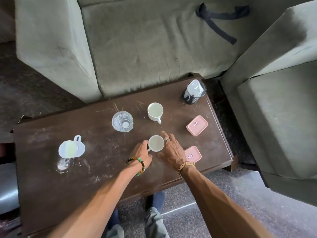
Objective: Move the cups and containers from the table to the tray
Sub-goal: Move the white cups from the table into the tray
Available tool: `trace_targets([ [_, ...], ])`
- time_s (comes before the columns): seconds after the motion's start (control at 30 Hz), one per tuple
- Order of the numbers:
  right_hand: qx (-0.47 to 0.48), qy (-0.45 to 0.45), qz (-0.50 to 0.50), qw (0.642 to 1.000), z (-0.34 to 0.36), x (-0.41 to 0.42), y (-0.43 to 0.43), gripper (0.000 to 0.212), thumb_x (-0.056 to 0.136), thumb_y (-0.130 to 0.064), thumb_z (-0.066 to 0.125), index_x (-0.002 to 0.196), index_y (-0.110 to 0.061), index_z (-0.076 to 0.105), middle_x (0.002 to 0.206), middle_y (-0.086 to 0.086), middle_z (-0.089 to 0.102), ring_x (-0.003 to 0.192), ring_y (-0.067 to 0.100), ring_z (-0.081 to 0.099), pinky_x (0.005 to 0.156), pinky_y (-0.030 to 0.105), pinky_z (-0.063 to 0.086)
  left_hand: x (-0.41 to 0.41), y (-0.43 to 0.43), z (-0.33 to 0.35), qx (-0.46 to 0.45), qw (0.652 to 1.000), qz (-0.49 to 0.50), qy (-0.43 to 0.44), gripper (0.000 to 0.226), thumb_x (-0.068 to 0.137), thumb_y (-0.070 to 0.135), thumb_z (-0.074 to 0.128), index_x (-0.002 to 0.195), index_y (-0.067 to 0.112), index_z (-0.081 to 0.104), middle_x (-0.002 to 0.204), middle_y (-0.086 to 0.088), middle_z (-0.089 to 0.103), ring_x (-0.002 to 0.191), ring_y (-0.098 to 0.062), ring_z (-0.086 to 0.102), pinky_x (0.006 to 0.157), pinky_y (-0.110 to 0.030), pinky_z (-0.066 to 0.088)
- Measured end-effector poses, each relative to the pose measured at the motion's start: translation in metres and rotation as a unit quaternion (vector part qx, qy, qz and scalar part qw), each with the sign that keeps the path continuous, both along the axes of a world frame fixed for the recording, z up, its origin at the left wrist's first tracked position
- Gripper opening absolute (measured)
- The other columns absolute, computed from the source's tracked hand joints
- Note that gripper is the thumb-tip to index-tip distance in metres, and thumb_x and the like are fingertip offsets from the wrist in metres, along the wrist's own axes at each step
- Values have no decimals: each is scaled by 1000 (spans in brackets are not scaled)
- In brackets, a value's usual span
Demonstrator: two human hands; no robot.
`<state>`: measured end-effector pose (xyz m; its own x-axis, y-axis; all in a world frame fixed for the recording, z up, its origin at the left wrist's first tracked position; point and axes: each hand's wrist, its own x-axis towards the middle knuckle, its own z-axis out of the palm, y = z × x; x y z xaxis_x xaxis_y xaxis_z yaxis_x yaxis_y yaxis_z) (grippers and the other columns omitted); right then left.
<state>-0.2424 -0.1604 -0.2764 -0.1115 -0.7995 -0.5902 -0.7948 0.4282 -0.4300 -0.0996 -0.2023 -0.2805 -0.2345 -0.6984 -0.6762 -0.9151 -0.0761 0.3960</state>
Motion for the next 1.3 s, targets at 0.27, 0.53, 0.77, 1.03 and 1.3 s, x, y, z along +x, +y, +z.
trace_targets([
  [0.27,-19,-4,-29,999,-19,16,-4,84,85,-30,76,153,-19,28,137,9,46,123,31,53,99,40,48,4,5,-14,28,996,75,28,53,83,11,62,131,28,49,117,0,67,109,-26,62,92,-33,51],
  [0.53,-79,17,4,997,30,29,0,90,68,-58,81,137,-14,44,125,5,50,111,24,55,91,36,52,31,4,22,22,985,143,95,48,79,-5,64,119,19,57,79,6,60,76,-12,59,60,-18,49],
  [0.77,-128,-3,42,991,138,59,-31,76,61,-58,81,114,-19,42,100,-6,50,99,23,61,72,29,42,71,-17,132,-46,975,162,147,41,73,-7,68,110,12,65,78,4,63,81,-20,63,69,-29,53],
  [1.03,-220,-26,74,972,260,112,-68,67,59,-57,77,97,-28,30,92,-2,62,87,31,67,65,33,44,131,-36,270,-174,953,190,163,37,70,6,78,103,19,70,92,3,72,86,-12,66,72,-18,50],
  [1.3,-303,-39,79,949,349,162,-62,67,60,-63,79,96,-31,32,98,2,68,90,33,67,66,31,41,192,-30,345,-264,936,179,152,31,69,29,83,98,31,73,88,13,75,86,-7,69,74,-25,55],
])
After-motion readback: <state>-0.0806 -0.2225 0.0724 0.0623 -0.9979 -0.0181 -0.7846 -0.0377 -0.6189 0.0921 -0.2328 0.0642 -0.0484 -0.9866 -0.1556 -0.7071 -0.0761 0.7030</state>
